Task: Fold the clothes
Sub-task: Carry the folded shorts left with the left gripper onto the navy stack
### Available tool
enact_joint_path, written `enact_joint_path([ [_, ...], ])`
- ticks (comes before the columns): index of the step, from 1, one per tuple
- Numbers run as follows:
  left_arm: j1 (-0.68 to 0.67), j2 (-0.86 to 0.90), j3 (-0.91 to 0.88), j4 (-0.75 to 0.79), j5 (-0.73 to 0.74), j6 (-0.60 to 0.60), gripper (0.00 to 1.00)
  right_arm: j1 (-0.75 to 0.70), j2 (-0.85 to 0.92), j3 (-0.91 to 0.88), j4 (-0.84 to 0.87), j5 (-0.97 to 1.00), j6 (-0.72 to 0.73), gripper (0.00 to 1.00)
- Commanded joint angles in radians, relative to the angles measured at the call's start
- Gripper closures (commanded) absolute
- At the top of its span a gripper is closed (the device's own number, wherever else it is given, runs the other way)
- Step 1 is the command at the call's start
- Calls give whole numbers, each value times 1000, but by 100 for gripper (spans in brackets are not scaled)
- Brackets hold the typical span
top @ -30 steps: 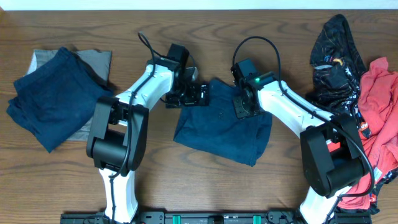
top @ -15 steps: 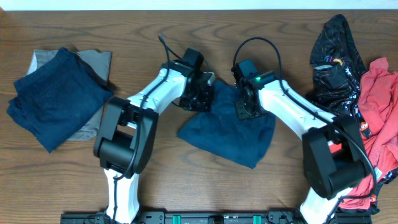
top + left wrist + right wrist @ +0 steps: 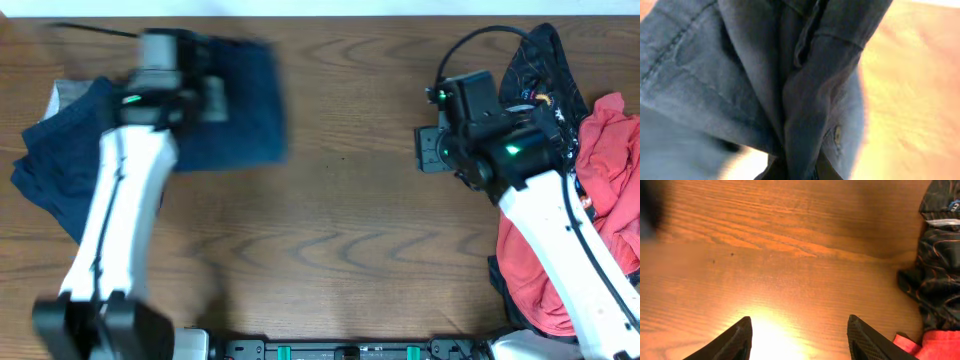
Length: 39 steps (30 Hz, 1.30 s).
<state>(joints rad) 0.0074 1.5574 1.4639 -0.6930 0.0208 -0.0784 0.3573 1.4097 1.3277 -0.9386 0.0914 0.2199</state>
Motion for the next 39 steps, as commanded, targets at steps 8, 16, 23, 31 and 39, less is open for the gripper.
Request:
enact_joint_path([
  [8, 402, -25, 5, 44, -115, -33, 94, -3, -8, 7, -43, 9, -4, 41],
  [16, 549, 73, -4, 25, -105, -193, 56, -3, -8, 7, -53, 9, -4, 40],
  [23, 552, 94, -4, 17, -80, -216, 2, -4, -8, 6, -56, 9, -4, 36],
  [31, 471, 94, -4, 14, 138, -211, 2, -4, 23, 5, -23, -42, 4, 27],
  [39, 129, 98, -4, -2, 144, -25, 2, -16, 130, 5, 112, -162, 38, 4],
])
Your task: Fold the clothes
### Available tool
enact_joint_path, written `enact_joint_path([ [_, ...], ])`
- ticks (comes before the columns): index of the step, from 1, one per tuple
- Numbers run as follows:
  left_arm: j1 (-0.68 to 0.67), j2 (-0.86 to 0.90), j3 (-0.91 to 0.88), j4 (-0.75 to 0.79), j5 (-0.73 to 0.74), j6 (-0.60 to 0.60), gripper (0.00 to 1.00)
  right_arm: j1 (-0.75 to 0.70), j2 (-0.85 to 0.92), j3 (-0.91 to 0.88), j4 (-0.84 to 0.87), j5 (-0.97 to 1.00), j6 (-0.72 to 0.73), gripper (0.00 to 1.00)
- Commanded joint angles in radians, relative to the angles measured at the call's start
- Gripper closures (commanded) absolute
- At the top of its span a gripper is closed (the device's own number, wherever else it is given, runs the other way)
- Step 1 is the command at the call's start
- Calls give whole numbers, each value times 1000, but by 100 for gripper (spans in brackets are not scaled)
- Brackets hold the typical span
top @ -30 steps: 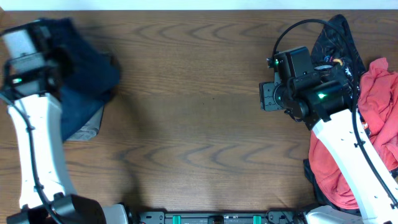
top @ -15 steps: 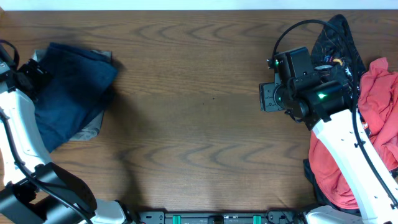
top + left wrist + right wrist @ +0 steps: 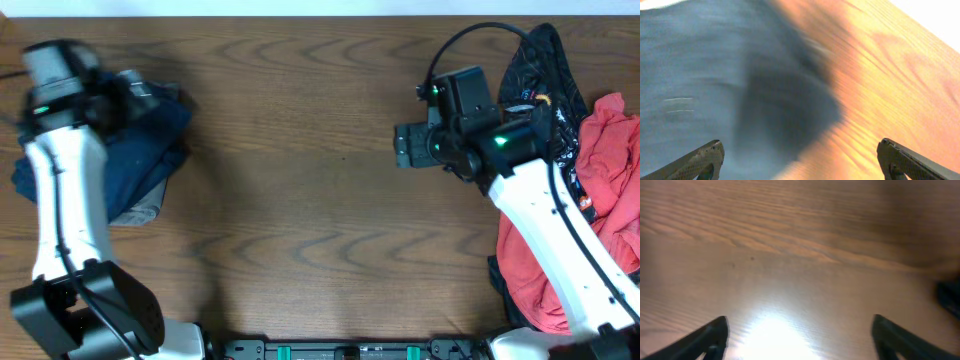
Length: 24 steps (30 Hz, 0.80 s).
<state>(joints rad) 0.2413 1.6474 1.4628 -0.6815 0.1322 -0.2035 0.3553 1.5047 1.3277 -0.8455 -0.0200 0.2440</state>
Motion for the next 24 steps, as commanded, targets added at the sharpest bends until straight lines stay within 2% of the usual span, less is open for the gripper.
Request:
enact_joint_path([
  [1, -148, 11, -3, -24, 32, 118, 2, -22, 48, 5, 28, -52, 14, 1],
  [5, -306, 35, -3, -135, 32, 169, 2, -82, 88, 5, 31, -104, 14, 1],
  [8, -378, 60, -3, -282, 0, 170, 2, -155, 97, 5, 1, -128, 13, 1],
  [15, -408, 59, -3, -615, -2, 162, 2, -291, 93, 6, -229, -127, 10, 1],
  [19, -409, 33, -7, -681, -1, 141, 2, -324, 88, 5, -327, -131, 9, 2],
  [24, -410, -102, -108, -630, -2, 127, 2, -323, 24, -15, -389, -175, -40, 15],
])
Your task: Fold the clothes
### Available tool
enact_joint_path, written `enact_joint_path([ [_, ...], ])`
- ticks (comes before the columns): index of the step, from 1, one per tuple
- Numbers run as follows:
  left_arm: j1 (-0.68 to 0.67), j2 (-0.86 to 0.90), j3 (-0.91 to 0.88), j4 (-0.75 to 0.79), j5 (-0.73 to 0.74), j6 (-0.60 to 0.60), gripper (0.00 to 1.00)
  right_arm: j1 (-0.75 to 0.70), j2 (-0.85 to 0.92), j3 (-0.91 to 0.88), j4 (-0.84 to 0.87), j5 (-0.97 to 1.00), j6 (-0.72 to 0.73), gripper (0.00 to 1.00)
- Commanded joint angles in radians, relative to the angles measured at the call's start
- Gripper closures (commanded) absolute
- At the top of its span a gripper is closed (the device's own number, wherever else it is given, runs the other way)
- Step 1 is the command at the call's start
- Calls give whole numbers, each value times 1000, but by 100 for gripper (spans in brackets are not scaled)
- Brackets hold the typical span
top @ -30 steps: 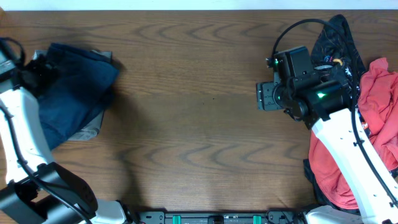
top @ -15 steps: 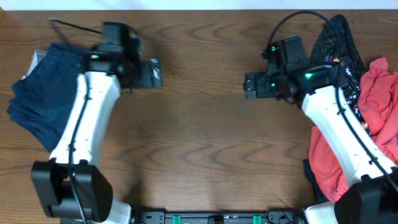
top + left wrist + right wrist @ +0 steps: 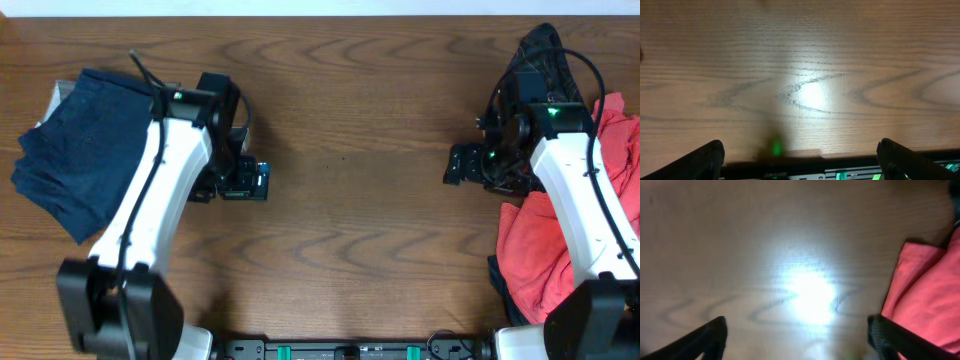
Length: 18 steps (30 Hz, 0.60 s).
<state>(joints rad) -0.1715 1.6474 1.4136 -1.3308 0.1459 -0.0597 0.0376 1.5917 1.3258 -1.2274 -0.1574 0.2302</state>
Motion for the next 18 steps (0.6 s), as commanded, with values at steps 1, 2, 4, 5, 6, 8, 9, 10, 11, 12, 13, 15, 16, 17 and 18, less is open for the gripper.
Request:
enact_joint_path([
  [1, 3, -145, -97, 53, -16, -16, 2, -4, -93, -27, 5, -37, -26, 21],
  [2, 3, -200, -144, 93, -16, -16, 2, -3, -125, -46, 29, -34, -26, 28],
  [4, 3, -317, -241, 170, -16, -16, 2, 7, -235, -123, 137, -34, -25, 30],
  [5, 3, -377, -288, 207, -16, -16, 2, 17, -294, -166, 194, -31, -26, 31],
  [6, 3, -440, -336, 245, -16, -18, 2, 31, -369, -221, 258, -8, -25, 27],
  [8, 3, -584, -436, 319, -21, -32, 2, 60, -517, -329, 358, 85, 9, 11],
  [9, 3, -661, -485, 351, -20, -32, 2, 72, -584, -378, 397, 126, 29, 8],
  [10, 3, -724, -522, 373, -19, -32, 2, 83, -658, -432, 437, 156, 32, 1],
  [11, 3, -783, -554, 391, -19, -31, 2, 89, -724, -484, 480, 178, 31, 1],
  [12, 3, -846, -585, 416, -19, -31, 2, 89, -773, -523, 505, 195, 31, 1],
  [13, 3, -894, -607, 441, -19, -31, 2, 88, -828, -562, 530, 204, 31, 1],
  [15, 3, -983, -639, 489, -19, -31, 2, 88, -911, -615, 546, 206, 31, 1],
  [16, 3, -1020, -646, 499, -19, -31, 2, 88, -950, -636, 537, 204, 31, 1],
  [17, 3, -1057, -647, 496, -19, -31, 2, 88, -988, -655, 522, 205, 31, 1],
  [18, 3, -1076, -647, 496, -19, -31, 2, 88, -1012, -666, 508, 205, 31, 1],
])
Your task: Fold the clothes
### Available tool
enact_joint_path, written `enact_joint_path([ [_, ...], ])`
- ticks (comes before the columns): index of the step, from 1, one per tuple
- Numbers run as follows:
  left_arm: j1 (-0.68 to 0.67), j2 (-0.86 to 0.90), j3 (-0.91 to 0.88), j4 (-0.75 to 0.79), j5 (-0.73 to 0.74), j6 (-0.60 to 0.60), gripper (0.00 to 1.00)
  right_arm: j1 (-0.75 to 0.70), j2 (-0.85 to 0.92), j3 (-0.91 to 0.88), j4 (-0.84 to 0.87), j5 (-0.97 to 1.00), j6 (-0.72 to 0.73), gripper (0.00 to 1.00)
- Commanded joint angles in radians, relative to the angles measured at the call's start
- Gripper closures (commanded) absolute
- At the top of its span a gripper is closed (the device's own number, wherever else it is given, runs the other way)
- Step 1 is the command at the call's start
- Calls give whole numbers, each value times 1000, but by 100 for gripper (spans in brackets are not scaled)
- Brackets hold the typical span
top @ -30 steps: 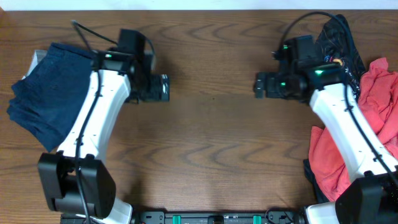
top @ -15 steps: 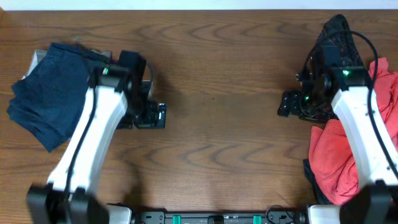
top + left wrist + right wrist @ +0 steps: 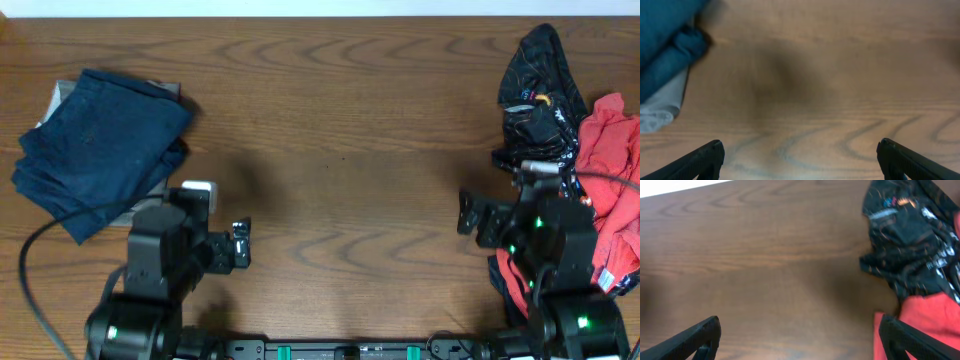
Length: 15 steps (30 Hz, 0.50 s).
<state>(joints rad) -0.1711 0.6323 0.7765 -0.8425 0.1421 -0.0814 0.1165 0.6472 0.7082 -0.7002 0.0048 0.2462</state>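
A folded dark blue garment [image 3: 100, 145] lies at the table's far left on top of a grey cloth [image 3: 662, 107]; its edge [image 3: 670, 45] shows in the left wrist view. A crumpled black patterned garment [image 3: 540, 85] and a red one [image 3: 610, 150] are piled at the right; both show in the right wrist view, black [image 3: 912, 240] above red [image 3: 920, 322]. My left gripper [image 3: 238, 258] is open over bare wood near the front left. My right gripper [image 3: 475, 222] is open beside the red garment's left edge. Neither holds anything.
The brown wooden table [image 3: 340, 150] spans the whole view. A dark rail [image 3: 350, 350] runs along its front edge between the two arm bases. A black cable [image 3: 35, 270] trails from the left arm at the front left.
Both arms have drawn back toward the front edge of the table. The left gripper is now nearer the front left, the right gripper lower beside the red garment. Both stay open.
The left gripper was shut on the blue garment, carrying it over the stack at far left. Then it stood open above that pile with the garment let go. Then both arms were over bare wood, and now they sit back near the front edge.
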Motion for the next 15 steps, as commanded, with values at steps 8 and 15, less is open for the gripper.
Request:
enact_joint_path([
  [8, 3, -124, -10, 7, -16, -9, 2, 9, -111, -62, -243, 43, 15, 1],
  [15, 3, -124, -10, 7, -16, -9, 2, 9, -111, -62, -357, 43, 15, 1],
])
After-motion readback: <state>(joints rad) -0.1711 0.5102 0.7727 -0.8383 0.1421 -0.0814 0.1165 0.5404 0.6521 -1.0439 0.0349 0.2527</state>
